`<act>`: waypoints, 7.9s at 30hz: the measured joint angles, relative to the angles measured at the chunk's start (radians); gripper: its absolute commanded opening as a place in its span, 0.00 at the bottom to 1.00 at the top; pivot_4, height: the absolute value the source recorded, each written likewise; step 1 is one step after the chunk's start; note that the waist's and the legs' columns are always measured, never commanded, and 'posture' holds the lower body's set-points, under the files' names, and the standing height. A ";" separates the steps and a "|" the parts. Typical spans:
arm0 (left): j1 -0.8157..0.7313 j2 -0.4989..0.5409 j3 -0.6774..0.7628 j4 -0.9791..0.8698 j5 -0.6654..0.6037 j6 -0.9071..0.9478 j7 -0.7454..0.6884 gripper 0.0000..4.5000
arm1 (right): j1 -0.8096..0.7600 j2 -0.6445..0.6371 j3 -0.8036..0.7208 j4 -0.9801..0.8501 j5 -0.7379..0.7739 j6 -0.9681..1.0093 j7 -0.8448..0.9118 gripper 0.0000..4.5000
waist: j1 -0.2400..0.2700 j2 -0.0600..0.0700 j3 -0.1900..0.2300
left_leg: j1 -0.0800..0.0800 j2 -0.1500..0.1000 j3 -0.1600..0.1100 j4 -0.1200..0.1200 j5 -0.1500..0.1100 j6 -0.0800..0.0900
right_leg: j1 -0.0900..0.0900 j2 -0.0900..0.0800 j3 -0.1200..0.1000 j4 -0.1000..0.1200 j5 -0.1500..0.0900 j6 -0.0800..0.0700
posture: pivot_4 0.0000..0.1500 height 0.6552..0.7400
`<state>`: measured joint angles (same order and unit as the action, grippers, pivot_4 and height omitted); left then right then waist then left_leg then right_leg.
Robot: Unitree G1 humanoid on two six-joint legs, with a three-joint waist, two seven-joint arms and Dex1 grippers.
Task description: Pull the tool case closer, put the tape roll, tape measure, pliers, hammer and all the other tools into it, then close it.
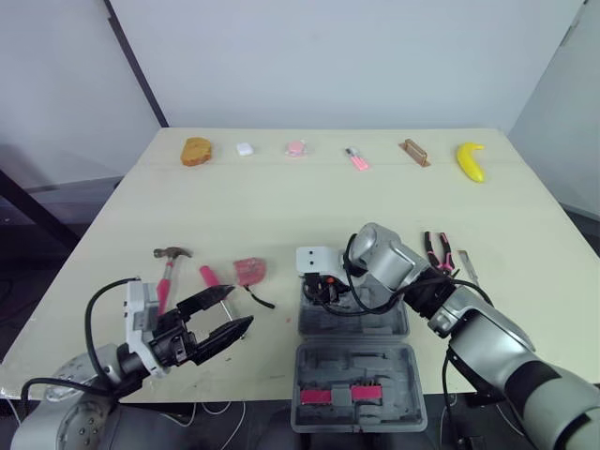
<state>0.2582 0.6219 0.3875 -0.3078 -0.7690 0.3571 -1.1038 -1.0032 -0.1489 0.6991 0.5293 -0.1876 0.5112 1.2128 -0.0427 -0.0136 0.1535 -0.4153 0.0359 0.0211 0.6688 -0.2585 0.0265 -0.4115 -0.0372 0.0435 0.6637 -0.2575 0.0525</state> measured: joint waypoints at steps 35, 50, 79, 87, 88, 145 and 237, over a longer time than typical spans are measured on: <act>-0.059 0.002 -0.010 0.145 0.062 -0.080 -0.102 1.00 | 0.268 0.027 -0.307 -0.039 0.194 -0.235 -0.203 0.45 | 0.001 0.000 0.000 | 0.000 0.000 0.000 0.000 0.000 0.000 | 0.000 0.001 0.001 0.000 0.000 0.000 | 1.00 1.00; -0.060 0.002 -0.036 0.173 0.080 -0.111 -0.122 1.00 | 0.268 0.032 -0.306 0.024 0.176 -0.285 -0.214 0.45 | 0.001 0.000 0.000 | 0.000 0.000 0.000 0.000 0.000 0.000 | 0.000 0.001 0.001 0.000 0.000 0.000 | 1.00 1.00; -0.077 0.002 -0.048 0.202 0.091 -0.129 -0.133 1.00 | 0.265 0.040 -0.288 0.114 0.124 -0.364 -0.247 0.27 | 0.000 0.000 0.000 | 0.001 0.000 0.000 0.000 0.000 0.000 | 0.001 0.001 0.001 0.000 0.000 0.000 | 1.00 1.00; -0.081 -0.002 -0.078 0.202 0.119 -0.143 -0.125 1.00 | 0.282 0.035 -0.297 0.110 0.114 -0.406 -0.259 0.27 | 0.001 -0.001 -0.002 | 0.002 0.001 0.000 0.000 0.000 0.000 | 0.002 0.001 0.001 0.000 0.000 0.000 | 1.00 1.00; -0.081 -0.005 -0.079 0.202 0.121 -0.149 -0.117 1.00 | 0.315 0.033 -0.322 0.073 0.142 -0.401 -0.254 0.27 | 0.002 -0.001 -0.002 | 0.001 0.001 0.000 0.000 0.000 0.000 | 0.002 0.001 0.001 0.000 0.000 0.000 | 1.00 1.00; -0.168 -0.089 -0.029 -0.207 0.032 0.595 0.996 1.00 | 0.987 -0.597 -0.805 -1.071 0.873 -0.088 -0.141 0.99 | 0.033 -0.005 -0.001 | 0.001 0.001 -0.001 0.002 0.000 0.000 | 0.003 0.006 0.003 -0.001 0.000 0.000 | 1.00 1.00; 0.007 0.120 -0.352 -0.265 0.320 0.512 0.441 0.02 | 1.072 -0.617 -0.868 -1.077 0.934 -0.089 -0.139 1.00 | 0.054 -0.006 -0.001 | 0.002 0.001 -0.001 0.004 0.000 0.000 | 0.004 0.004 0.002 -0.001 -0.001 0.000 | 1.00 1.00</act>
<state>0.2657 0.7415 0.0358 -0.5732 -0.4490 0.8689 -0.6628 0.0690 -0.7664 -0.1692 -0.5479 0.7462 0.4219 1.0738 0.0117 -0.0192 0.1524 -0.4135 0.0371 0.0205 0.6726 -0.2583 0.0270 -0.4071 -0.0330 0.0457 0.6627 -0.2582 0.0521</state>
